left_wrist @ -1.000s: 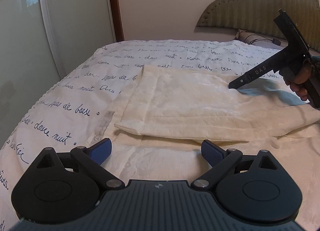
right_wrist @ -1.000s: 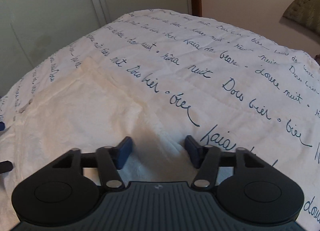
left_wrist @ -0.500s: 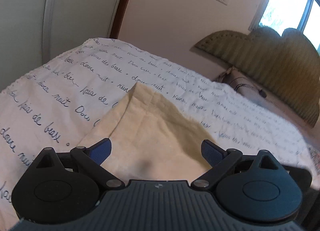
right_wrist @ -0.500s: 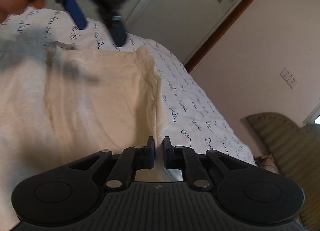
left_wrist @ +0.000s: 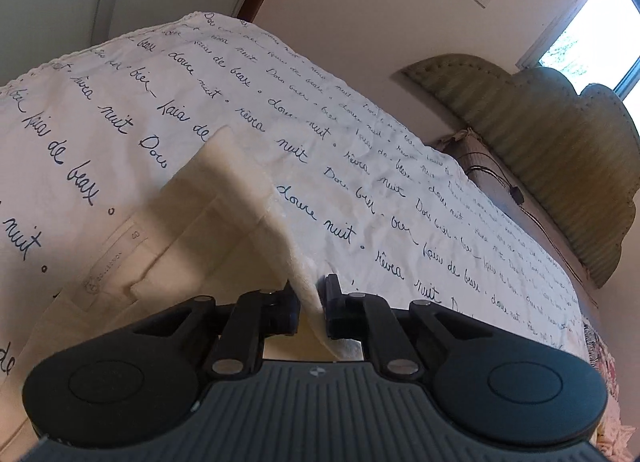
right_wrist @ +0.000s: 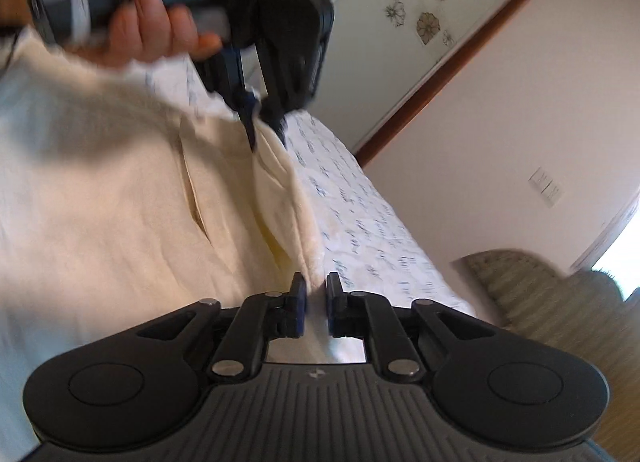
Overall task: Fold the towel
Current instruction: 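Grasp the pants waistband edges with both grippers and lift them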
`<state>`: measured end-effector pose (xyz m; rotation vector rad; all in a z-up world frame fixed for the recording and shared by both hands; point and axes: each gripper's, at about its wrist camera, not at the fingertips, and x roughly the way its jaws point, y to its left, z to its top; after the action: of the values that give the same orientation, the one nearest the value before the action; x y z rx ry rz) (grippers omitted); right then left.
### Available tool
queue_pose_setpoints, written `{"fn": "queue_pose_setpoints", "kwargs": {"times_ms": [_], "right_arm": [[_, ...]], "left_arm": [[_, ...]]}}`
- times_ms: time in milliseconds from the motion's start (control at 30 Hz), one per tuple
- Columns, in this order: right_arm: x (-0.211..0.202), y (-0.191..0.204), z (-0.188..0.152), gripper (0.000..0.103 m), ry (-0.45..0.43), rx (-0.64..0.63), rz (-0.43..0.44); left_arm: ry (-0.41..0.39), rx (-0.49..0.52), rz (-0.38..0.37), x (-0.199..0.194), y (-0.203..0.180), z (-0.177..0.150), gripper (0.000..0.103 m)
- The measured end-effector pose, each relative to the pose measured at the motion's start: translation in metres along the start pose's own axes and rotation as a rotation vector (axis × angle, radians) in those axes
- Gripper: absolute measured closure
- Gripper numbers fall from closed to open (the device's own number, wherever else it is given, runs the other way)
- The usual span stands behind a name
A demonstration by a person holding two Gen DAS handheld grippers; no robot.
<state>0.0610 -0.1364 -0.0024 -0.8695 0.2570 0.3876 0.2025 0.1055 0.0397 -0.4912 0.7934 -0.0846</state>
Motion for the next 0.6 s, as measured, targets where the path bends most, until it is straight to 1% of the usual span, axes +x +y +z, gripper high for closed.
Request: {"fn": "queue_pose_setpoints", "kwargs": {"times_ms": [33,100,133,200,233,300,367,400,433,467,533,600], "right_arm": [[0.000,-0.001,-0.003,0.091,0.008,-0.025,-0.012],[-0.001,-0.010,-0.008,0.089,0.041,-0.029,0.000],[0.001,-0.017,-0.012,0.086,0.072,-0.026,-0.002],[0.003,-0.028,-0.018,0.086,0.120,-0.041,-0.017],[0.003,-0.033,-0.022,0.086,0.134,-0.041,-0.011],[0.008,-0.048,-0.027,0.085,0.155,-0.016,0.028],[0.019,-0.056,-0.031,0.073,0.212,-0.009,0.092],[0.023,-0.056,-0.032,0.073,0.221,-0.032,0.087],[0.025,-0.055,-0.032,0.074,0.225,-0.053,0.073],[0.026,-0.055,-0.031,0.078,0.234,-0.048,0.073],[0.019,-0.056,-0.028,0.091,0.236,-0.012,0.070],[0.002,-0.049,-0.025,0.094,0.222,-0.016,0.051]], "left_arm": [[-0.011,0.013,-0.007,-0.005,0.000,-0.004,0.091],[-0.035,0.043,-0.010,-0.015,-0.003,-0.012,0.091],[-0.050,0.060,-0.001,-0.020,-0.005,-0.015,0.091],[-0.073,0.082,0.006,-0.028,-0.005,-0.021,0.091],[-0.077,0.090,0.004,-0.031,-0.005,-0.023,0.091],[-0.082,0.100,0.001,-0.036,-0.004,-0.028,0.092],[-0.089,0.112,-0.005,-0.043,-0.003,-0.033,0.092],[-0.091,0.115,-0.008,-0.046,-0.002,-0.035,0.092],[-0.095,0.123,-0.009,-0.050,-0.001,-0.038,0.092],[-0.098,0.133,-0.012,-0.054,0.000,-0.040,0.092],[-0.096,0.148,-0.015,-0.062,0.004,-0.044,0.092],[-0.094,0.161,-0.023,-0.071,0.009,-0.049,0.092]]}}
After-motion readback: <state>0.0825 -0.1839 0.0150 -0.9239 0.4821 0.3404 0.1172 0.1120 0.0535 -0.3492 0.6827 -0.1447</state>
